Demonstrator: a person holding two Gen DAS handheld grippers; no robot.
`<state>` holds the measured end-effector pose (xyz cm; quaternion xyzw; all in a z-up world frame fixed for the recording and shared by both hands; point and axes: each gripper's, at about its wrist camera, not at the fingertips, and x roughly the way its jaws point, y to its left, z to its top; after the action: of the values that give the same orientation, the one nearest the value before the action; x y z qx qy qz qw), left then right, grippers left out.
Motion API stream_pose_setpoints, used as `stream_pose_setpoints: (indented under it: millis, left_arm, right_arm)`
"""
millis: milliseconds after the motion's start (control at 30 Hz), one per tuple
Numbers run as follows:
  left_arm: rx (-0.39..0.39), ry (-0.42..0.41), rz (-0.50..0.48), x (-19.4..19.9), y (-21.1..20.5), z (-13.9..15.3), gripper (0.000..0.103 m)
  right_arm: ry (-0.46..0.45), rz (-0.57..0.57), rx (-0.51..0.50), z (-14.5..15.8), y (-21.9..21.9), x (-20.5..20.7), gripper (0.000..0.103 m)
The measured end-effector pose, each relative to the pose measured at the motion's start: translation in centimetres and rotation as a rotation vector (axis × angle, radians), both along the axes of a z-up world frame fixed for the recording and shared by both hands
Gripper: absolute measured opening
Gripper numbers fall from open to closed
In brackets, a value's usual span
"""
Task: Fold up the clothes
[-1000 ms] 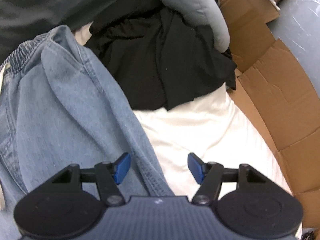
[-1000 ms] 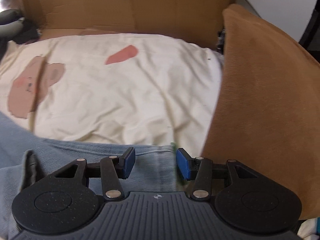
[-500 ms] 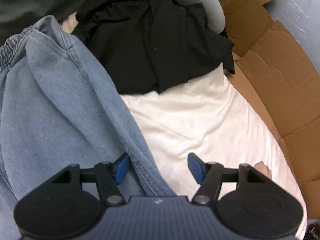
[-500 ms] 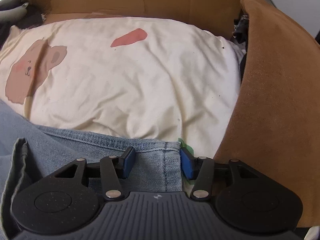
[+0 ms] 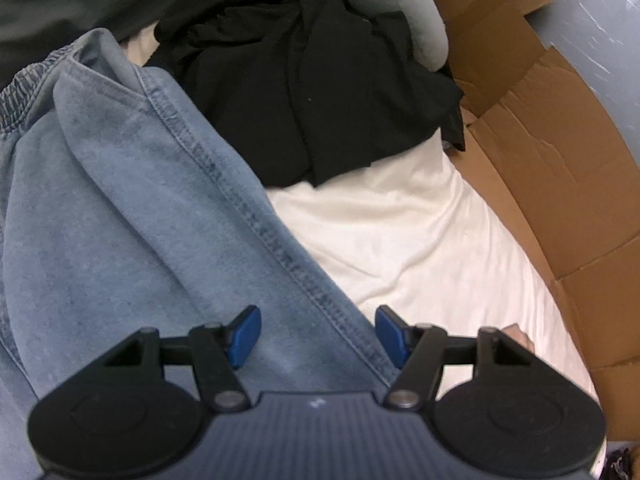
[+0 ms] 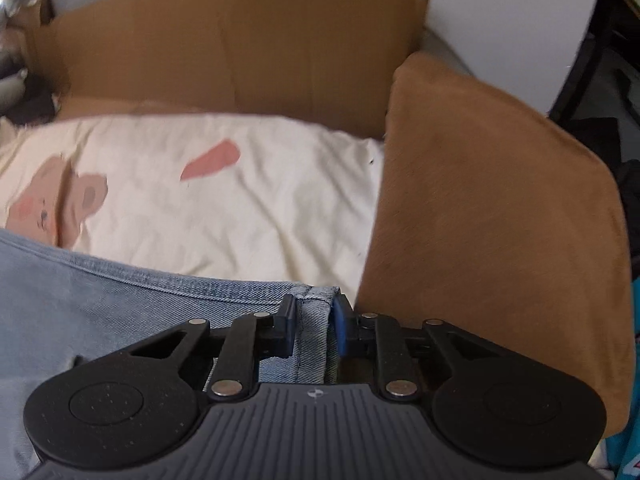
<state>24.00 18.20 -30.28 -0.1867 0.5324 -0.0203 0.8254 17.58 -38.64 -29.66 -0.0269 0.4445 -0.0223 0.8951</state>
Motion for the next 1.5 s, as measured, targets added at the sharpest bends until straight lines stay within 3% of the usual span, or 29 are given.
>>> stream_pose_setpoints:
  millis: [500, 633, 900, 1200, 1400, 1500]
  left_arm:
    - [-0.016, -0.027, -0.044, 0.5, -1.4, 0.2, 0.066]
    - [-0.015, -0.034, -0.066, 0.9, -2.1, -0.2, 0.066]
    - [-0.042, -0.034, -0.081, 1.9, -2.9, -0.5, 0.064]
    - [-0.091, -0.054, -0.055, 0.9, -1.5, 1.3, 0.064]
    - [-0.081, -0.008, -0.045, 1.9, -2.1, -0.5, 0.064]
    - [-0.101, 0.044, -0.002, 2.7, -1.9, -2.0, 0.058]
  right_arm:
    - [-0.117, -0.009, -0.034, 2.8, 0.8, 1.5, 0.018]
    - [-0.102, -0.02, -0.04, 1.8, 0.6, 2.4, 0.018]
    - [0.014, -0.052, -0.012, -3.4, -0.4, 4.3, 0.018]
    - [0.001, -0.045, -0.005, -3.5, -0.6, 4.0, 0.018]
    - [0.001, -0.039, -0.003, -3.4, -0.7, 4.1, 0.018]
    - [-0.001, -0.034, -0.005, -3.4, -0.6, 4.2, 0.018]
